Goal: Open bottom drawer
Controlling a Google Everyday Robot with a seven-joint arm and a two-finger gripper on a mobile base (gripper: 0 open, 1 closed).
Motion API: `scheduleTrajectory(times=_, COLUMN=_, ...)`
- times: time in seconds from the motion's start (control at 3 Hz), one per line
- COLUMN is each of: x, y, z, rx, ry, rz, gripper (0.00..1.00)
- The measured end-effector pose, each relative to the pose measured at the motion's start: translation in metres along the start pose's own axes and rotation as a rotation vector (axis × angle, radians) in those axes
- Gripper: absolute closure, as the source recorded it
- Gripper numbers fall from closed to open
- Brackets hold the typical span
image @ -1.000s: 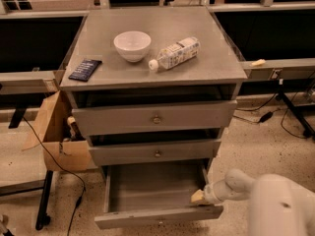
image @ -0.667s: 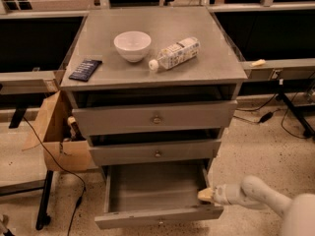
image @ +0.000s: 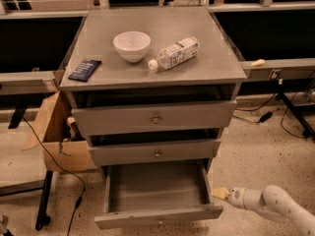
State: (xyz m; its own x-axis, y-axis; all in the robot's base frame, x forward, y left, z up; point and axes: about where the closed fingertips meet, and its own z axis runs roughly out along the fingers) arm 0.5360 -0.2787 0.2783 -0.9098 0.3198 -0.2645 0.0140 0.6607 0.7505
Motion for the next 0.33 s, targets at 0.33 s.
scheduleTrajectory(times=0.33, x=0.0, y=0.0, z=0.0, rx=0.0, ry=0.0, rz=0.0, gripper=1.0)
